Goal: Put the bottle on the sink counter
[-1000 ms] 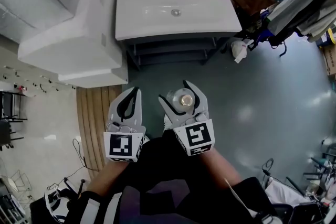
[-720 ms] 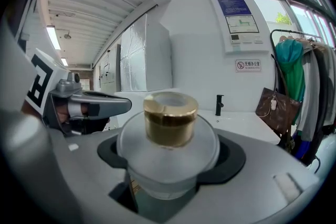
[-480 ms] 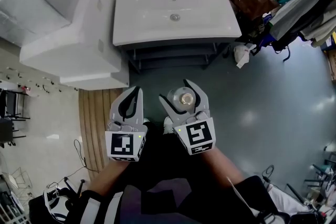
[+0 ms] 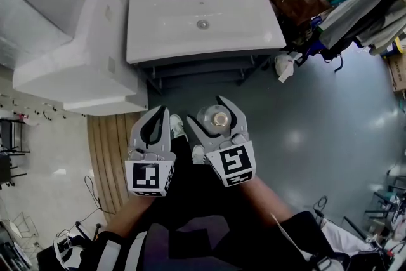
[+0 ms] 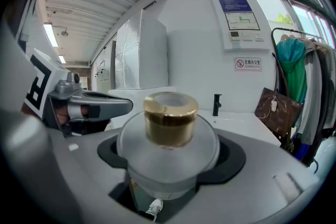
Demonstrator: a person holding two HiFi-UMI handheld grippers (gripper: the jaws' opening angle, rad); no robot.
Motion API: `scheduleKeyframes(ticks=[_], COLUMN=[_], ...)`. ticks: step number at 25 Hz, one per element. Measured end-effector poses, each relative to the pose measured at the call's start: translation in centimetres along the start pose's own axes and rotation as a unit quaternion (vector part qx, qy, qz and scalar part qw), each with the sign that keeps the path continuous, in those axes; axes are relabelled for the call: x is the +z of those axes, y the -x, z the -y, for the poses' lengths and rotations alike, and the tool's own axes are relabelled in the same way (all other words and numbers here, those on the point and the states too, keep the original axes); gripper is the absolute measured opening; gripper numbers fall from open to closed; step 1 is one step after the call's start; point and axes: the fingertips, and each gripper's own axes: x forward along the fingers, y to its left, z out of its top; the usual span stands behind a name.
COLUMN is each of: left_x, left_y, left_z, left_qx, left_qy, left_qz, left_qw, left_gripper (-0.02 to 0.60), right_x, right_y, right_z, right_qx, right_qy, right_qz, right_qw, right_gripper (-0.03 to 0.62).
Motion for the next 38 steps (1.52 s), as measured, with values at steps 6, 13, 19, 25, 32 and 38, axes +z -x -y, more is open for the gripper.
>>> scheduleKeyframes(ticks=[6,13,19,25,32,38], left_x=[-0.2,0.1,0.6,1.6,3.3,3.6], left_y=[-3.0,-7.5,-11.8,-15.3,-17.9,-18.6], left_z=[-1.8,-5.9,-9.7,-12.3,-15.0,-17.2], left_qx=[-0.004,-0.007,-0.011,-0.026,-0.039,-0.032], left_qy=[0.009,-0.003,-0.001,0.005,0.001,0.009], left_qz=[-0.005,-0.01,-0.007,-0.003,0.005,0.013], left_qw=[0.9999,0.9999,0.9999,0.9996,0.9992,0.9994], left_gripper=[0.002,0.002,0.002,0.002,0.002,0.002], right_x=[0.0,1.1,2.6,4.3,6.1,7.1], right_y=[-3.1,-8.6,-13.6,-17.1,-20.3,-22.3], right_z=[1.5,3.6,5.4,6.8,7.6,7.3], right_qx=[-0.004,-0.009,-0.017,-0.03,-0.044,-0.044], right_qy=[-0.001,-0.007,-0.005,0.001,0.003,0.011], right_qz=[-0.016,-0.025,-0.03,-0.036,-0.035,-0.034], right_qw=[1.0,1.0,0.999,0.999,0.998,0.998], right_gripper=[0.342,0.341,0.342,0.341,0.342,0.341])
